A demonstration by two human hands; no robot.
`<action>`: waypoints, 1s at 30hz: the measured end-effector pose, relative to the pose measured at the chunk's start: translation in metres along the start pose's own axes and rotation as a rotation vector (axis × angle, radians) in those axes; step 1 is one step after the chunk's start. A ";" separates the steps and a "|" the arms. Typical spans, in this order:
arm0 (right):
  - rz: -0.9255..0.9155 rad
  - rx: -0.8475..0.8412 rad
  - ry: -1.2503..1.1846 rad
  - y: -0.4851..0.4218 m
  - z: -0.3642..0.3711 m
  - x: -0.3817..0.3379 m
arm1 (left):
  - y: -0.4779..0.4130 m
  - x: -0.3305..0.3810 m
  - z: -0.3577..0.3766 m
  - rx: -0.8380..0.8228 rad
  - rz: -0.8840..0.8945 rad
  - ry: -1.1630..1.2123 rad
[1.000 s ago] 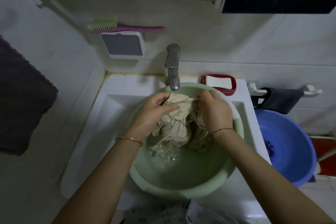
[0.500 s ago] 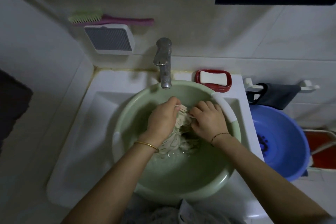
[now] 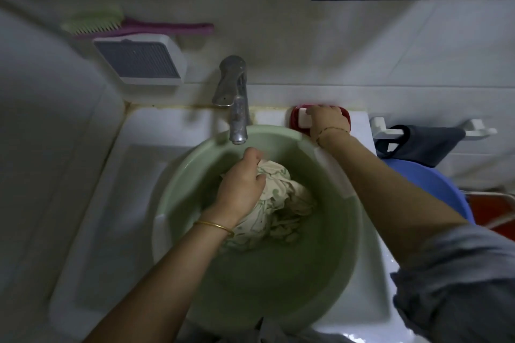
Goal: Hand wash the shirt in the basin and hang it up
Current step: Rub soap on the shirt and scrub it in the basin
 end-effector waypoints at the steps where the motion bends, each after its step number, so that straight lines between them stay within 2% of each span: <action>1: -0.005 -0.021 0.036 -0.006 0.001 0.003 | -0.001 0.000 0.000 -0.004 -0.001 0.006; 18: -0.147 0.096 0.295 -0.015 0.006 0.008 | 0.001 -0.007 0.002 -0.018 -0.089 0.062; 21: -0.138 0.150 0.273 -0.009 -0.003 0.006 | 0.001 -0.014 0.001 -0.025 -0.204 0.007; 23: -0.102 0.189 0.242 0.003 -0.017 0.002 | -0.001 -0.024 0.000 -0.096 -0.295 -0.055; 27: -0.126 0.271 0.123 0.058 -0.041 -0.018 | 0.007 -0.039 -0.003 -0.305 -0.409 0.178; 30: -0.238 0.194 0.014 0.110 -0.030 -0.044 | 0.013 -0.047 -0.019 -0.280 -0.454 0.172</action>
Point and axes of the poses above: each hand's wrist, its own y-axis away from the middle knuckle, its own z-axis out of the palm, x = y × z, the point moved 4 cm from there along -y, towards the middle knuckle, and after that the axes turned 6 degrees about -z, right-handed, at the moved point
